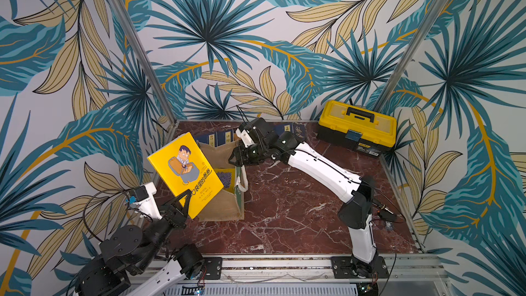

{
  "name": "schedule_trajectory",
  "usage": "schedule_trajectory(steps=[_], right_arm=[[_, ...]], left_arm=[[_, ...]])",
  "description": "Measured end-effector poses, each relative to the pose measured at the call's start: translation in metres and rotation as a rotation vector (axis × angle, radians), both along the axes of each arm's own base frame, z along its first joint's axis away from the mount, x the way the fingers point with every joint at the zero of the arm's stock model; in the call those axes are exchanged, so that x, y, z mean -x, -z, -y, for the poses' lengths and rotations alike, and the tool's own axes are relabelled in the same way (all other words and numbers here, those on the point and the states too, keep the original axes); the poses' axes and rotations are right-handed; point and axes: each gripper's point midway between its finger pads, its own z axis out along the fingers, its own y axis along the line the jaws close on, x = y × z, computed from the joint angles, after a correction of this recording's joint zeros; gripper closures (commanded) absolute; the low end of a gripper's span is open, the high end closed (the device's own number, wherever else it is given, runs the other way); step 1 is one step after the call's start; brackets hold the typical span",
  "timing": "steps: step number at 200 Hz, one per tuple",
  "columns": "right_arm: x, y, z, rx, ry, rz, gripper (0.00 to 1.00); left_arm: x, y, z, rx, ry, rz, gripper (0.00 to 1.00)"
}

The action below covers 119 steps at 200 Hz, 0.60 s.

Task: Put the books into the canvas bag
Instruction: Pick up the book from the center of the board, then move the canvas bag to the center of the board.

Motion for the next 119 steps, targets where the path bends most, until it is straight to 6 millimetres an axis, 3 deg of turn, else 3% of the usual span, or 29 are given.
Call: schedule_trajectory(steps=[33,75,119], right_arm=[[-0.001,0.024,0.005,0.076,0.001,-0.021,0.67],[0.000,0.026,0.011,0.109,-0.020,0.003,1.00],[0.008,0.032,0.031,0.135,-0.014,-0.009,1.00]], left_arm=[[0.000,-0.003,-0.010,-0.022,-0.045,0.013,1.00],[-0.008,-0.014,-0.010,-0.076,-0.080,-0.002,1.00],[-0.038,-0.017,0.030,-0.191,-0.037,-0.059,1.00]])
